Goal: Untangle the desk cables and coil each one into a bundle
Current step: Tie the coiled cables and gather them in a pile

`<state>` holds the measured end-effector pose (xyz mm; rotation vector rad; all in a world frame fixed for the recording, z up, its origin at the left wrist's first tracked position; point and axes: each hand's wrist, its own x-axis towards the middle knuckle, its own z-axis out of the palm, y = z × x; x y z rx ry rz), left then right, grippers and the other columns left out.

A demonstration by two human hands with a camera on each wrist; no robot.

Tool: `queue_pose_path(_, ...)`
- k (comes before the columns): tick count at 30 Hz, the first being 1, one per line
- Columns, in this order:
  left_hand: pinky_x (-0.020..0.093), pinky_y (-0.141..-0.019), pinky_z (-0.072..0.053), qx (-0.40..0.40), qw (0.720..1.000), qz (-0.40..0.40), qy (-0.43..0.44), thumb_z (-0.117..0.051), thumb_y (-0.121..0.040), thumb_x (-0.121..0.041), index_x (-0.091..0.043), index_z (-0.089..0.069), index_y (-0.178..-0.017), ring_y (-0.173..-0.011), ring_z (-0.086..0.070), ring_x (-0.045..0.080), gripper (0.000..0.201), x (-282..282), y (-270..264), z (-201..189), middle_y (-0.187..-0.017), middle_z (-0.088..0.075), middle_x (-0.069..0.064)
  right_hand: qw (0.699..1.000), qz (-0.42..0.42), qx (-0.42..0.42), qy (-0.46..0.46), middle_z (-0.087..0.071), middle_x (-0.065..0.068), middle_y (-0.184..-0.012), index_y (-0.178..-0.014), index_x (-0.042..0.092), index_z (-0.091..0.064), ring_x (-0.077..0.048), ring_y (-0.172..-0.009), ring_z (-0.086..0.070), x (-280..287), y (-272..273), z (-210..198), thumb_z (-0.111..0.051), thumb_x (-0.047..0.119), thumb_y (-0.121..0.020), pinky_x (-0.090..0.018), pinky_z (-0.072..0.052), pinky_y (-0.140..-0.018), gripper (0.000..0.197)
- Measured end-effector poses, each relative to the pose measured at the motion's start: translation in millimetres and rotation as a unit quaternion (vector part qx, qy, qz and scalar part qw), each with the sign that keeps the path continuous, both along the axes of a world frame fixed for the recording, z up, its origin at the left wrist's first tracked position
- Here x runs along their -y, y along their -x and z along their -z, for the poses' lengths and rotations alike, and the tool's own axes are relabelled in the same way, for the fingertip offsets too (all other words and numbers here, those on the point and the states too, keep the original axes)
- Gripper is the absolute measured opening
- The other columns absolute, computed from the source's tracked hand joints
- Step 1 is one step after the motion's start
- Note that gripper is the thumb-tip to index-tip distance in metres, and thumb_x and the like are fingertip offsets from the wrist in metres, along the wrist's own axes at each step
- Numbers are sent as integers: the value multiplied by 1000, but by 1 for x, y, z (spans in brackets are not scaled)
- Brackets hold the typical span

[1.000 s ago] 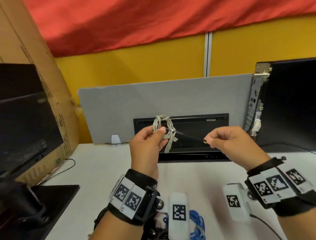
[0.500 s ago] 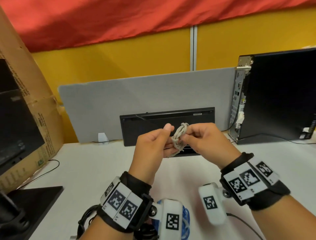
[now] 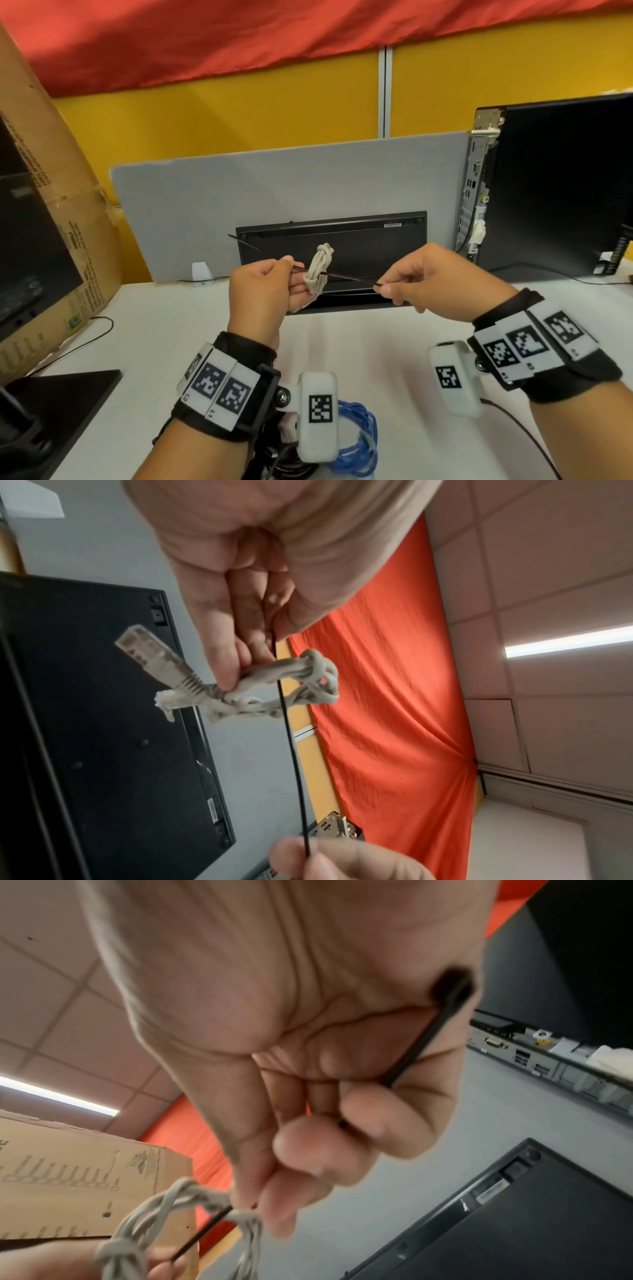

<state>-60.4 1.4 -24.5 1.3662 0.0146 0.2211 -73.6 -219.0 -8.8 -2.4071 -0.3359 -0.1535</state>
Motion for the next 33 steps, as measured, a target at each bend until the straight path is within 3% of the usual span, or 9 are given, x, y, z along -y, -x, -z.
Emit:
queue_pose_path(4, 29, -54, -60, -16, 1000, -1, 5, -52, -98, -11, 1, -67, -85, -64, -74, 24, 22, -3, -4, 0, -73, -73, 17, 1000, 27, 7, -14, -70, 10, -64, -80, 27, -77, -1, -49, -60, 14, 2, -8, -70, 24, -86, -13, -49, -51, 9)
queue_pose_path(9, 31, -59, -61, -11, 1000, -11, -18, -54, -97, -12, 0, -70, -86, -67, -74, 26, 23, -4, -6, 5, -75, -73, 19, 964, 11, 11, -267, -72, -14, -66, -78, 0, -75, -16, -54, -67, 21, 4, -13, -76, 3, -78, -22, -56, -53, 3)
queue_pose_path(12, 29, -57, -60, -11, 1000, -3, -23, -56, -96, -13, -2, -72, -89, -68, -74, 26, 21, 0, -5, 6, -73, -74, 16, 937, -9, 15, -348, -71, -16, -73, -84, -8, -72, -15, -56, -66, 18, 1, -8, -73, 3, -78, -23, -58, -56, 13)
queue_pose_path(15, 26, -54, -58, 3, 999, 18, -39, -59, -94, -14, -7, -72, -86, -67, -74, 25, 17, 4, -1, 4, -72, -74, 15, 945, 2, 61, -322, -72, -14, -81, -91, 1, -75, -16, -67, -67, 11, -4, 1, -70, 13, -83, -25, -60, -68, 15)
queue_pose_path(18, 28, -56, -59, 25, 996, 48, -67, -64, -92, -15, -6, -73, -82, -66, -74, 26, 16, 12, 4, 3, -72, -73, 17, 949, -16, 61, -308, -73, -14, -86, -89, 4, -72, -23, -81, -70, 1, -10, 8, -61, 8, -91, -31, -59, -77, 12)
queue_pose_path(22, 31, -59, -61, 31, 990, 85, -112, -65, -91, -21, -5, -73, -82, -66, -73, 28, 20, 19, 9, 4, -73, -73, 17, 947, -53, 34, -316, -72, -5, -76, -89, 14, -73, -17, -67, -66, -15, -12, 18, -58, 8, -93, -28, -56, -68, 16)
queue_pose_path(27, 31, -62, -61, 38, 984, 112, -132, -60, -95, -17, -8, -74, -98, -70, -73, 30, 17, 24, 17, 4, -77, -73, 21, 967, -46, 102, -230, -73, 9, -85, -102, 22, -76, -6, -81, -68, -26, -9, 26, -68, 14, -88, -26, -56, -74, 19)
queue_pose_path(31, 32, -62, -61, 52, 983, 118, -131, -58, -96, -12, -12, -70, -111, -71, -73, 31, 20, 29, 20, 6, -79, -72, 22, 974, -49, 108, -194, -75, 14, -77, -89, 33, -76, -6, -75, -70, -33, -4, 28, -68, 13, -87, -19, -56, -71, 22)
queue_pose_path(33, 31, -61, -61, 56, 982, 121, -130, -57, -97, -12, -12, -70, -113, -70, -73, 30, 21, 30, 21, 7, -79, -72, 22, 973, -45, 124, -188, -75, 11, -76, -85, 32, -76, -7, -71, -69, -36, -3, 28, -68, 13, -87, -17, -55, -69, 20)
